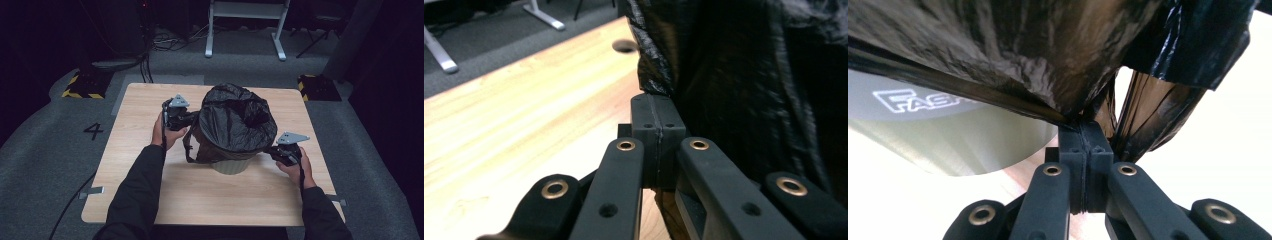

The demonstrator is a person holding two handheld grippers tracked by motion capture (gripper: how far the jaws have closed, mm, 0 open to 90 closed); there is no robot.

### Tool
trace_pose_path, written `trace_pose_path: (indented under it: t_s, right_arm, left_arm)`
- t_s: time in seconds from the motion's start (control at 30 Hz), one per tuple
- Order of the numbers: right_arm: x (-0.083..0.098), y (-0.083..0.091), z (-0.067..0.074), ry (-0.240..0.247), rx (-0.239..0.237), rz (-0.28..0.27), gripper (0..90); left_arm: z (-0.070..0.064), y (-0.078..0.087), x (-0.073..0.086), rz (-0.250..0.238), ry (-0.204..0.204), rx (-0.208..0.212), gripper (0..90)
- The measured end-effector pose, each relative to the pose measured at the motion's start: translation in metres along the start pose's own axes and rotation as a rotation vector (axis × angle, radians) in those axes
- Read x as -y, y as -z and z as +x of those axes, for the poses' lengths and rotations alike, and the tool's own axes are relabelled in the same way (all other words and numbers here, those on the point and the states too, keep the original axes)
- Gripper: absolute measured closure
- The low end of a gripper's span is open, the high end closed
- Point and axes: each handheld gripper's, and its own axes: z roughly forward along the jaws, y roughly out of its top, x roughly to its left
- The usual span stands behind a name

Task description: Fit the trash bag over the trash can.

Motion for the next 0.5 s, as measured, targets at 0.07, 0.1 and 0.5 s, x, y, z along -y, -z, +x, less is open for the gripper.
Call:
trace_pose_path:
  t_s: [0.07, 0.1, 0.5]
  right_arm:
    - [0.0, 0.0, 0.001, 0.006, -0.005, 0.007, 89.9]
    - [0.0, 0.0, 0.001, 0.004, -0.009, 0.006, 89.8]
    - [-0.003, 0.011, 0.002, -0.001, 0.008, -0.052, 89.9]
  left_arm:
    - [0.0, -0.002, 0.002, 0.007, -0.004, 0.021, 90.0]
    - [0.001, -0.002, 0.004, 0.006, 0.008, 0.028, 90.0]
    - [0.019, 0.053, 0.001, -0.155, 0.091, -0.167, 27.0]
